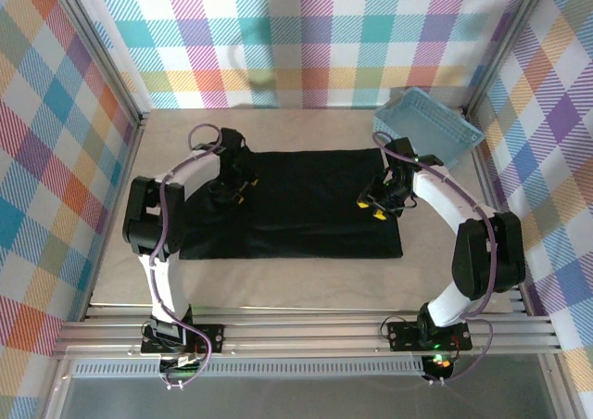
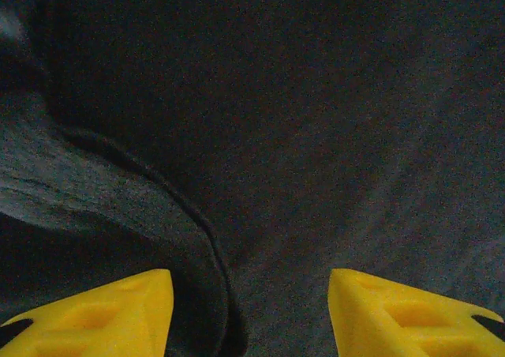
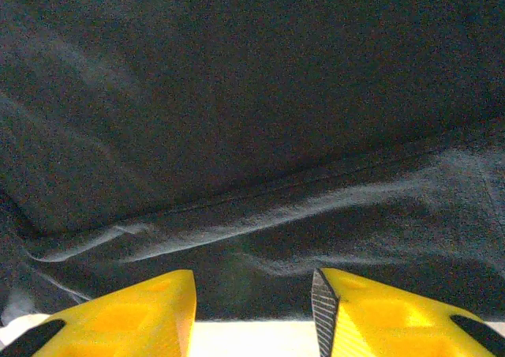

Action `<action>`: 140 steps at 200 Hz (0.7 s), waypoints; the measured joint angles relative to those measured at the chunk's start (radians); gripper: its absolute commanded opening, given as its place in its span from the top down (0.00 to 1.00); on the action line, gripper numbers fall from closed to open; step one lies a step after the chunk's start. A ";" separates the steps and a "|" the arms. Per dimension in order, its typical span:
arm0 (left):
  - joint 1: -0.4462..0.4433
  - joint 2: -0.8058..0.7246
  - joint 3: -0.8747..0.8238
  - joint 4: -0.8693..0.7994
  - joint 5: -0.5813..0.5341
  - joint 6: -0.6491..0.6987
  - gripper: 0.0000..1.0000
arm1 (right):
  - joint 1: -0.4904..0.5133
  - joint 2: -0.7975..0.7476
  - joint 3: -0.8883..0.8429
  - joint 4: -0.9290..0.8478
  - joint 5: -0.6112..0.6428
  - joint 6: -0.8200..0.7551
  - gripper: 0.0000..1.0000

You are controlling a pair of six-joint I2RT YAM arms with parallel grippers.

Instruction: Fold and stack the t-shirts

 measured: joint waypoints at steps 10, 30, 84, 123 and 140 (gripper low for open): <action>0.009 -0.036 0.002 -0.012 -0.020 0.024 0.54 | 0.000 0.005 0.000 0.002 -0.003 0.000 0.57; 0.067 -0.077 0.041 -0.047 -0.048 0.074 0.71 | 0.006 0.021 -0.001 0.013 -0.018 -0.002 0.59; 0.216 0.009 0.098 -0.093 -0.085 0.219 0.78 | 0.065 0.078 0.009 0.048 -0.091 -0.033 0.60; 0.200 0.082 0.098 -0.111 -0.077 0.212 0.71 | 0.103 0.078 0.031 0.130 -0.195 -0.054 0.60; 0.199 0.081 0.083 -0.109 -0.077 0.169 0.68 | 0.108 0.079 0.045 0.150 -0.221 -0.054 0.60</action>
